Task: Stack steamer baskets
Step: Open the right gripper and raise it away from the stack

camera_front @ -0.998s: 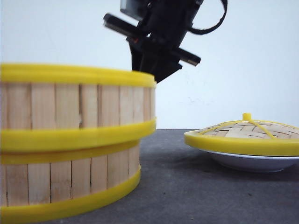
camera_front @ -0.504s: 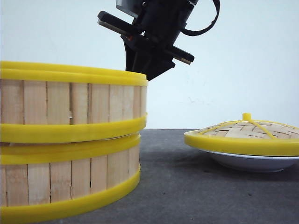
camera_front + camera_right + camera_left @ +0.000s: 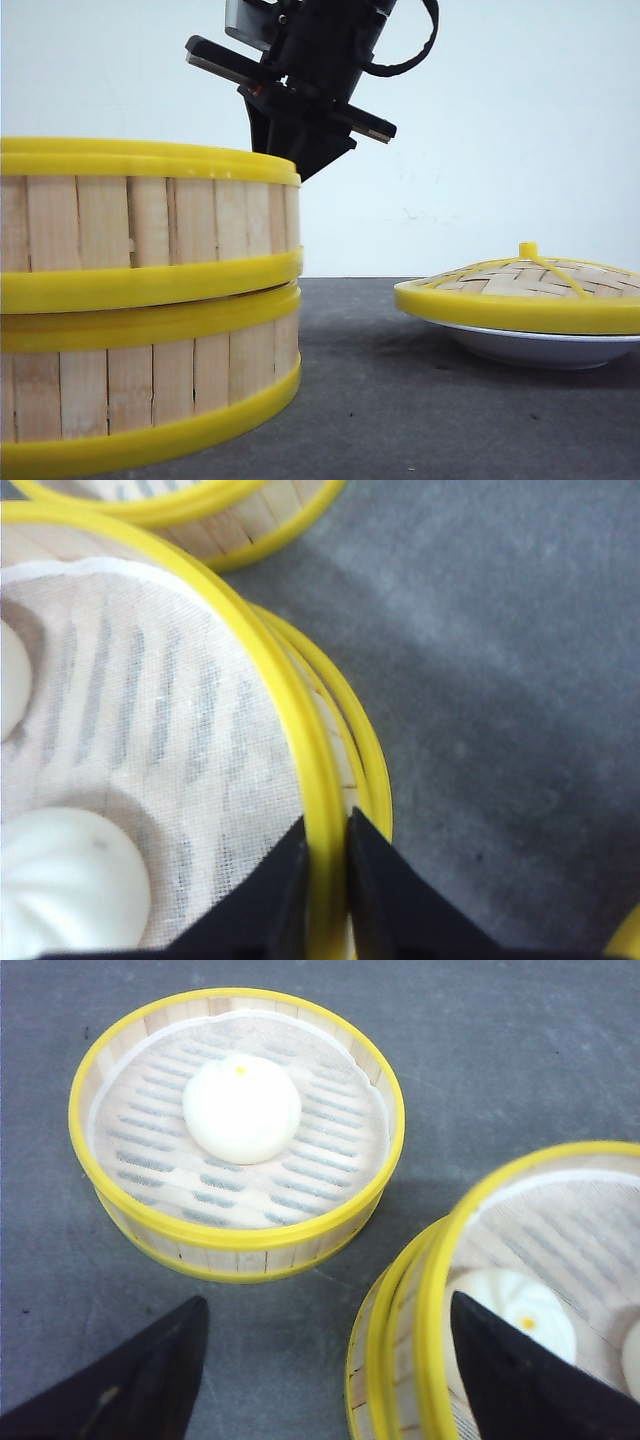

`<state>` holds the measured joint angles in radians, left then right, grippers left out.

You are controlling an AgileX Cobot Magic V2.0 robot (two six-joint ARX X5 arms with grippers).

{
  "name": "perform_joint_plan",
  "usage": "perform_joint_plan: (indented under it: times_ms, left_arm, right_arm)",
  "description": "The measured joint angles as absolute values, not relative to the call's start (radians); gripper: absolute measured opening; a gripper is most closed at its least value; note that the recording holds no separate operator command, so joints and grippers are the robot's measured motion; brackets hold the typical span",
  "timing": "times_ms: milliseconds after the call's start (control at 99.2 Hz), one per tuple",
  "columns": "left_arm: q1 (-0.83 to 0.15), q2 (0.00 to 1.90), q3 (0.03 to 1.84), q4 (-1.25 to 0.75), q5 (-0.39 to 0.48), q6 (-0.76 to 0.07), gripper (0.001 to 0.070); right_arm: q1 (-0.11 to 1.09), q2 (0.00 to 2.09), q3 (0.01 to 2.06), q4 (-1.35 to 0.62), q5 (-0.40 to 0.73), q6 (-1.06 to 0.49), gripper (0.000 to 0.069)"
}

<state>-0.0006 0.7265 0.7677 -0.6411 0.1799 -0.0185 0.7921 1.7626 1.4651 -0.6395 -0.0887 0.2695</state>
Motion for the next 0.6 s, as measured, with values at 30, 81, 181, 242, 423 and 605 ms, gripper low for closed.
perform_joint_plan:
  times_ms: [30,81,181,242,423,605]
  left_arm:
    - [-0.001,0.727,0.768,-0.641,0.18,-0.019,0.0468]
    - [-0.001,0.727,0.768,-0.641,0.18,-0.019,0.0468]
    - [-0.001,0.727,0.768,-0.641,0.18,-0.019,0.0468]
    - [-0.001,0.727,0.768,-0.641,0.18,-0.019,0.0468]
    - [-0.001,0.727,0.768,-0.641,0.18,-0.019,0.0468]
    - [-0.001,0.727,0.768,-0.643,0.179,-0.019,0.0468]
  right_arm:
    - [0.792,1.763,1.465,-0.64,-0.084,0.269,0.0032]
    - [0.792,1.763,1.465,-0.639,-0.073,0.269,0.0032]
    - [0.791,1.763,1.465,-0.639,-0.066,0.269,0.0032]
    - [0.791,1.764,1.465,-0.636,-0.067,0.269,0.0032]
    - [0.792,1.794,1.465,-0.618,-0.067,0.268,0.0031]
    - [0.792,1.802,1.466,-0.613,-0.049,0.27,0.0031]
